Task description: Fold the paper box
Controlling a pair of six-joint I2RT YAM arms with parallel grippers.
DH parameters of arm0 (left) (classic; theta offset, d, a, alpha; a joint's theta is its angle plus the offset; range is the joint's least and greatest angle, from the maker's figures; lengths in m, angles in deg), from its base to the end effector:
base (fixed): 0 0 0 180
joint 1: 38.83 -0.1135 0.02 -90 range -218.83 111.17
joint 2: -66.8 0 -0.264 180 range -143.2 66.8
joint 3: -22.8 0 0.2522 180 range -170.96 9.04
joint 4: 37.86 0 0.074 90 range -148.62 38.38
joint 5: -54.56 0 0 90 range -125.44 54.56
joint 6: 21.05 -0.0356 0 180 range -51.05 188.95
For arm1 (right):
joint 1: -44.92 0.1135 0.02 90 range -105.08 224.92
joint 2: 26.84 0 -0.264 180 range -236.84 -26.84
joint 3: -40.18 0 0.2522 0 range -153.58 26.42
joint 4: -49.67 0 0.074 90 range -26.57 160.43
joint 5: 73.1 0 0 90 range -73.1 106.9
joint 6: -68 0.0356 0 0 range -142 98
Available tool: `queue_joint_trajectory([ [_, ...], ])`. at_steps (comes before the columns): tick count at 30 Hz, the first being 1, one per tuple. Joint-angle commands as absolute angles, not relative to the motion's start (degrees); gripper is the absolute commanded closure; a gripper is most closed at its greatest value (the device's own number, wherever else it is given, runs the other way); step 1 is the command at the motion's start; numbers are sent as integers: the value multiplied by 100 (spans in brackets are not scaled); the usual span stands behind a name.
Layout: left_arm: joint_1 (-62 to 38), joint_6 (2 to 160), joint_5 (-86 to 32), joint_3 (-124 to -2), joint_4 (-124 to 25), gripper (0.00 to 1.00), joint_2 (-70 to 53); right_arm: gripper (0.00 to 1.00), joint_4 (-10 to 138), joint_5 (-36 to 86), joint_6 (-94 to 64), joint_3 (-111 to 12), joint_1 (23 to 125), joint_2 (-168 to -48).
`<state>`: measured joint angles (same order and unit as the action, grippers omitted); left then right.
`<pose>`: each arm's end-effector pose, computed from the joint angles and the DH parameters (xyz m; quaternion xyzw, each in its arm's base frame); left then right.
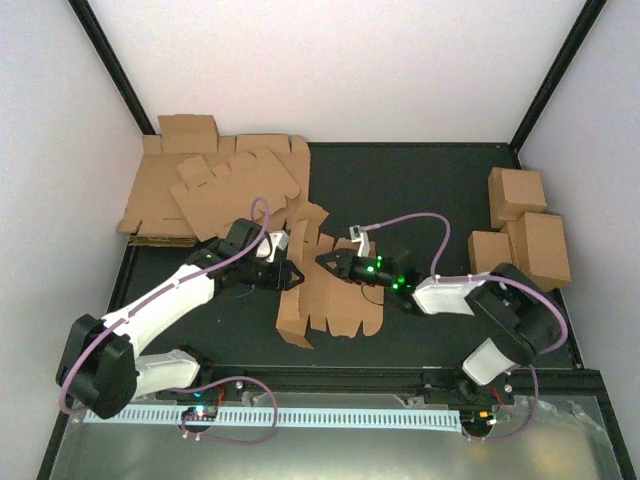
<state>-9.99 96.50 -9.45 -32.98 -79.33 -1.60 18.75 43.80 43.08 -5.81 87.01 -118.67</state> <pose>0.1949 -0.1251 0.2180 0.0797 0.9261 -0.3305 0.1637 0.2165 0.2173 0.1692 0.0148 0.7840 0.5864 0.2034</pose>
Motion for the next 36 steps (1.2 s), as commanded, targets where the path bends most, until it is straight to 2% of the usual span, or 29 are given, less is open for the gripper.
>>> queue_joint_trajectory([
  [1,-1028,9452,-1099,-3578,-8142,53,-248,67,2880,4181,3571,-214,8453,-11282],
  [5,-1031,9255,-1250,-3761,-8421,53,-337,69,3707,4179,3011,27,8198,-10994],
  [8,-1030,9071,-1363,-3939,-8660,53,-478,75,4132,4252,2646,89,8085,-11094],
  [20,-977,8437,-1751,-4807,-9534,54,-1204,91,4823,3909,1929,95,8076,-11369],
  [24,-778,8308,-2006,-5207,-9835,54,-1502,97,4605,4144,1929,143,8078,-11731],
  [36,219,8356,-3403,-6241,-10402,56,-2289,98,4091,4389,2164,195,8433,-12110],
])
